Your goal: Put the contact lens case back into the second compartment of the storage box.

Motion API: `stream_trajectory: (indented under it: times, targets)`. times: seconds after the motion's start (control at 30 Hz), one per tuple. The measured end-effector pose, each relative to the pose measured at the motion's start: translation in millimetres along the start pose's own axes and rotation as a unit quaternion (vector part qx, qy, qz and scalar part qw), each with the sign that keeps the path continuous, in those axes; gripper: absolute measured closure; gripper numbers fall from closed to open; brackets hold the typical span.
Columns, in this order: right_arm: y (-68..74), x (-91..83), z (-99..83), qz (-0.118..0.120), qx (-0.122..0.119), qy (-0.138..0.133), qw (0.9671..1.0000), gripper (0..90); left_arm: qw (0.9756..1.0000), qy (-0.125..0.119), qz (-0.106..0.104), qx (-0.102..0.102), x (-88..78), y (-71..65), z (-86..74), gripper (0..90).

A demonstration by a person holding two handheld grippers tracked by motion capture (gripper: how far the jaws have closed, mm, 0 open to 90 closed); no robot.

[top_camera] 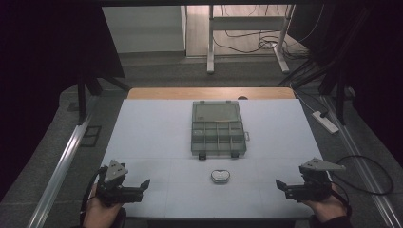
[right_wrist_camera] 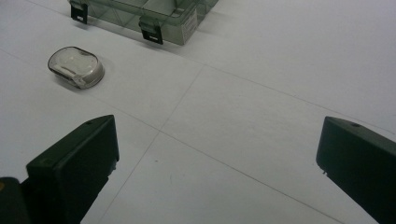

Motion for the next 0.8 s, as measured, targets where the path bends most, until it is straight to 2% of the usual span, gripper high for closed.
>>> stream_trajectory:
  times: [0.5,0.8]
  targets:
    - [0.7,4.2,0.7,0.007,-0.005,0.021,0.9997,0.0,0.9999,0.006,-0.01,0.009,1.3,-0.8,0.1,1.2]
    - [1.3,5.0,1.4,0.018,-0.009,0.025,0.9995,0.0,0.9999,0.008,-0.014,0.003,2.0,0.8,0.0,1.7]
Point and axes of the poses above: each handheld gripper's, and its own axes: x roughly forward along the jaws, z roughly out of its top, y roughly to its left, the point moved 2 cm from there along x, roughly forward along the jaws, and after that the axes turned 10 degrees about z, right-handed, at the moved point
